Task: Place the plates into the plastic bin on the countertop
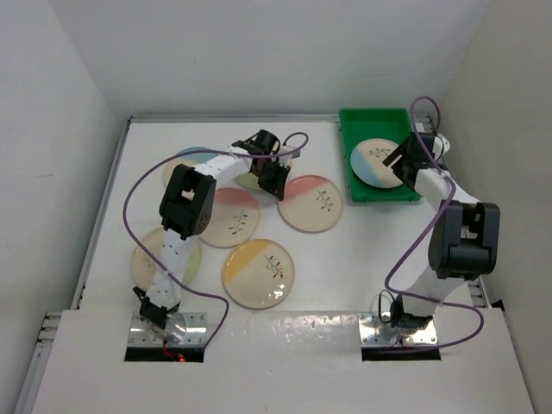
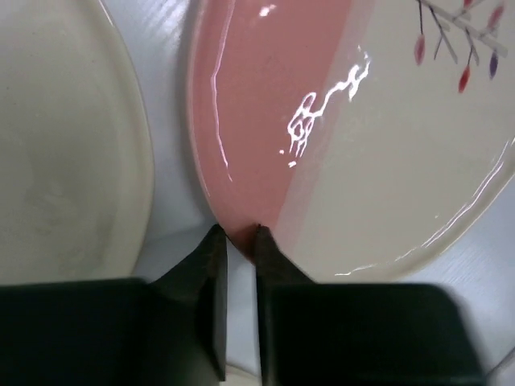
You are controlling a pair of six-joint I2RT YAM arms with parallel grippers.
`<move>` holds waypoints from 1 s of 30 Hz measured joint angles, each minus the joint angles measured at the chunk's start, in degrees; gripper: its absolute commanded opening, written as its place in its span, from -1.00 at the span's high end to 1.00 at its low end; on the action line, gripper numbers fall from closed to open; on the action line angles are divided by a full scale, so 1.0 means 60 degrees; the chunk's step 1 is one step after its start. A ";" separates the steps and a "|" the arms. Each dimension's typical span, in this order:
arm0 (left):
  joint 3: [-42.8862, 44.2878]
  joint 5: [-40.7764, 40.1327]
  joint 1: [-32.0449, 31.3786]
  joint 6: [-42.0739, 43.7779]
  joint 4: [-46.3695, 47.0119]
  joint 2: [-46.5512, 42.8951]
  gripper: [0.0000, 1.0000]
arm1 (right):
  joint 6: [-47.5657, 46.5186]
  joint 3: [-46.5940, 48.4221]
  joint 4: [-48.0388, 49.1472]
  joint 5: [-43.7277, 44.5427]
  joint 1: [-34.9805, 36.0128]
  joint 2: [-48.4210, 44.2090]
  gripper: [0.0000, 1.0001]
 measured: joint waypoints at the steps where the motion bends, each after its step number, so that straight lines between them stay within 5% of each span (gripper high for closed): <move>1: 0.0029 0.0073 0.0000 -0.0073 0.0036 0.0022 1.00 | -0.0229 0.0000 -0.0164 0.0033 0.0055 -0.0149 -0.50; 3: 0.0146 0.0259 0.0000 -0.0127 0.0076 0.0106 1.00 | -0.0754 -0.0007 -0.0357 -0.0168 0.0182 -0.0495 -0.50; 5: 0.0164 0.0535 -0.0015 -0.0011 0.0106 0.0146 1.00 | -0.1377 -0.0080 -0.0331 -0.0718 0.0321 -0.0951 -0.94; 6: 0.0164 0.0656 -0.0029 0.0153 0.0047 0.0146 1.00 | -0.1708 -0.0189 -0.0295 -0.1093 0.0433 -0.1231 -1.00; 11: 0.0007 0.0750 -0.0211 0.1610 -0.0211 -0.0091 1.00 | -0.3315 -0.0597 -0.0787 -0.3155 0.1588 -0.2153 -1.00; 20: -0.0386 0.0342 -0.0503 0.3213 -0.0594 -0.0827 1.00 | -0.3803 -0.3457 -0.1162 -0.5224 0.2943 -0.1956 -0.85; 25: -0.0492 0.0452 -0.0739 0.3789 -0.0663 -0.1453 1.00 | -0.3574 -0.3654 -0.0484 -0.5785 0.2936 -0.1286 -0.85; 29: -0.0583 0.0543 -0.0936 0.4058 -0.0656 -0.1942 1.00 | -0.3195 -0.3752 0.0871 -0.6634 0.2794 -0.0805 -0.62; 30: -0.0583 0.0557 -0.0954 0.4095 -0.0659 -0.1985 1.00 | -0.3045 -0.3810 0.1290 -0.6896 0.2769 -0.0656 -0.40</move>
